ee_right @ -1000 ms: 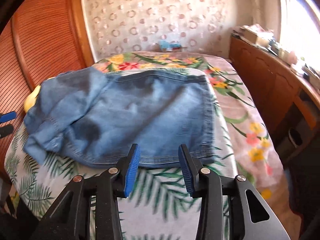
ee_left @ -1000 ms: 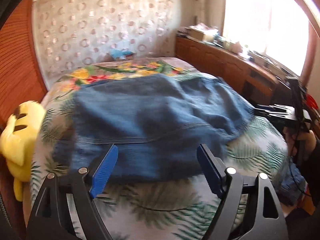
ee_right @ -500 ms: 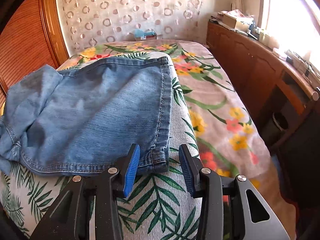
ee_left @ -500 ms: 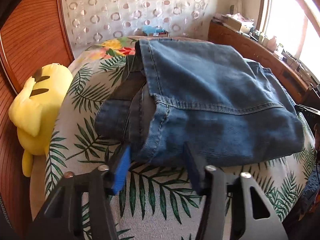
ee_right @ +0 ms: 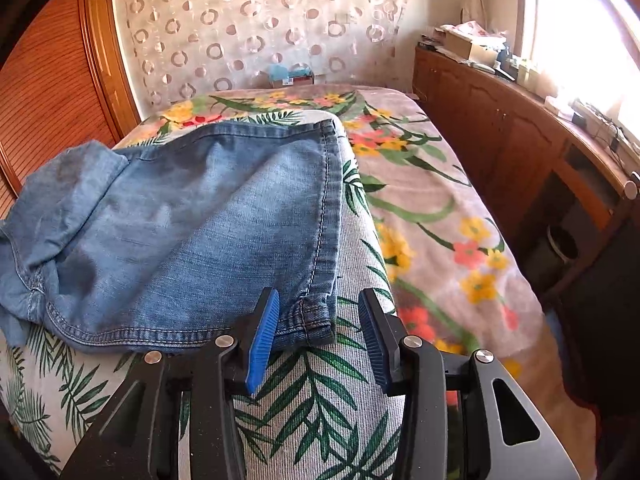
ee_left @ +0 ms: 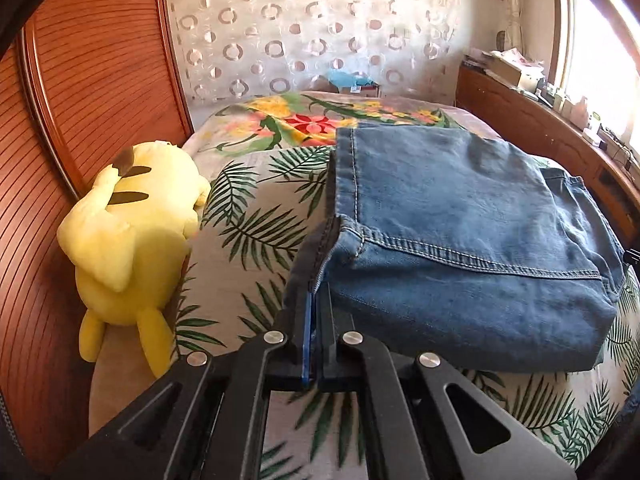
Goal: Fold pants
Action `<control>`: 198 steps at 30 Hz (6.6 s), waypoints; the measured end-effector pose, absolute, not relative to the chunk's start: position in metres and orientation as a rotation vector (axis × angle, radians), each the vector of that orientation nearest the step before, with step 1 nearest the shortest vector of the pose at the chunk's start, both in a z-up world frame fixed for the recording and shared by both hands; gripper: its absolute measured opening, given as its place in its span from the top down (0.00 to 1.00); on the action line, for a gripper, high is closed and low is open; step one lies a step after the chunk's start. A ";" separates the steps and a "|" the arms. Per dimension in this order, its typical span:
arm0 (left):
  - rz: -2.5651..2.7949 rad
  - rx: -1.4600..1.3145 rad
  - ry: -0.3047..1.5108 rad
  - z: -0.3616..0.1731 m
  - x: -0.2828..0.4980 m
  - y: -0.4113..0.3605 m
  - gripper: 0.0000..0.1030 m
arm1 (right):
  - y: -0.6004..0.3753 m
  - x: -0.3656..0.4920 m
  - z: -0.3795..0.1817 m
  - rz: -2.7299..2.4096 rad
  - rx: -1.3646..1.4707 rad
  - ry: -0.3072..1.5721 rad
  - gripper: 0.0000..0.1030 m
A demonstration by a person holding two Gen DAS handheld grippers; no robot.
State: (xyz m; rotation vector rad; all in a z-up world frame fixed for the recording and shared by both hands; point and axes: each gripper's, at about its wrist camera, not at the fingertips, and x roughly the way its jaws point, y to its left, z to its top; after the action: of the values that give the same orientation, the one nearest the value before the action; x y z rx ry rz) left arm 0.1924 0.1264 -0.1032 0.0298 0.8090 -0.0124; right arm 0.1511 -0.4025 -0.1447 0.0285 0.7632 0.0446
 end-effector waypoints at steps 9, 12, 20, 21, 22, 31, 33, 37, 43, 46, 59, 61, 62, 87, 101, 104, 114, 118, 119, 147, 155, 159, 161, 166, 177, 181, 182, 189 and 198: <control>-0.068 0.021 0.765 -0.092 0.179 0.110 0.66 | -0.400 0.157 -0.148 0.048 0.028 0.789 0.58; -0.096 0.026 0.730 -0.083 0.175 0.103 0.46 | -0.400 0.159 -0.149 0.039 0.025 0.795 0.58; -0.172 -0.001 0.665 -0.061 0.157 0.081 0.24 | -0.391 0.161 -0.146 0.094 0.004 0.807 0.82; -0.180 -0.001 0.666 -0.061 0.158 0.078 0.24 | -0.390 0.161 -0.144 0.097 -0.002 0.800 0.83; -0.188 0.003 0.666 -0.061 0.157 0.075 0.24 | -0.388 0.160 -0.140 0.103 -0.008 0.789 0.83; -0.255 0.019 0.669 -0.065 0.151 0.049 0.24 | -0.332 0.162 -0.057 0.231 -0.055 0.627 0.84; -0.259 0.017 0.668 -0.066 0.150 0.048 0.24 | -0.309 0.163 -0.036 0.281 -0.072 0.594 0.84; -0.261 0.009 0.661 -0.065 0.144 0.047 0.24 | -0.251 0.159 0.001 0.399 -0.110 0.526 0.84; -0.264 0.031 0.660 -0.061 0.137 0.046 0.24 | -0.184 0.142 0.018 0.624 -0.069 0.539 0.84; -0.263 0.037 0.661 -0.061 0.138 0.044 0.24 | -0.177 0.143 0.013 0.645 -0.092 0.559 0.81; -0.305 0.061 0.687 -0.072 0.155 0.020 0.24 | -0.174 0.158 0.007 0.543 -0.118 0.611 0.65; -0.314 0.068 0.698 -0.076 0.157 0.015 0.24 | -0.172 0.159 0.004 0.518 -0.129 0.621 0.60; -0.320 0.071 0.706 -0.078 0.159 0.013 0.24 | -0.173 0.162 0.000 0.507 -0.135 0.626 0.57; -0.315 0.137 0.820 -0.113 0.193 -0.007 0.35 | -0.164 0.169 -0.039 0.456 -0.065 0.780 0.51; -0.330 0.134 0.823 -0.112 0.197 -0.009 0.59 | -0.182 0.163 -0.033 0.479 -0.133 0.707 0.90; -0.333 0.133 0.820 -0.110 0.197 -0.010 0.59 | -0.189 0.156 -0.020 0.481 -0.127 0.673 0.91; -0.378 0.177 0.746 -0.082 0.183 -0.030 0.89 | -0.204 0.144 0.017 0.468 -0.118 0.595 0.92; -0.424 0.170 0.693 -0.056 0.168 -0.036 0.95 | -0.203 0.145 0.036 0.451 -0.148 0.561 0.94; -0.436 0.166 0.678 -0.048 0.164 -0.037 0.95 | -0.201 0.145 0.042 0.450 -0.152 0.554 0.94; -0.278 -0.002 0.696 -0.060 0.166 0.088 0.96 | -0.051 0.239 0.053 0.618 -0.296 0.582 0.94; -0.242 -0.056 0.774 -0.100 0.174 0.116 0.96 | -0.003 0.282 0.031 0.608 -0.323 0.664 0.94; -0.240 -0.074 0.787 -0.107 0.174 0.122 0.96 | 0.009 0.289 0.029 0.585 -0.328 0.673 0.94; -0.241 -0.078 0.785 -0.106 0.172 0.123 0.96 | 0.008 0.293 0.031 0.585 -0.307 0.694 0.85; -0.230 -0.056 0.758 -0.095 0.169 0.120 0.96 | -0.006 0.287 0.045 0.602 -0.245 0.640 0.55; -0.240 -0.011 0.732 -0.083 0.173 0.094 0.84 | -0.095 0.229 0.027 0.555 -0.226 0.611 0.54; -0.256 -0.005 0.730 -0.085 0.178 0.082 0.58 | -0.135 0.200 0.015 0.528 -0.199 0.640 0.54; -0.261 -0.008 0.728 -0.085 0.179 0.080 0.51 | -0.143 0.196 0.012 0.520 -0.192 0.648 0.54; -0.277 0.012 0.745 -0.094 0.185 0.057 0.21 | -0.180 0.176 -0.018 0.471 -0.140 0.721 0.53; -0.290 0.040 0.779 -0.105 0.184 0.039 0.21 | -0.183 0.150 -0.038 0.474 -0.077 0.772 0.51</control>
State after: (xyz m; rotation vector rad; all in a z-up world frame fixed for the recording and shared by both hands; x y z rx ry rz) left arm 0.1837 0.0394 -0.1052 0.0403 0.7795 -0.2898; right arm 0.1504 -0.1828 -0.0378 -0.0773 0.7723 0.4736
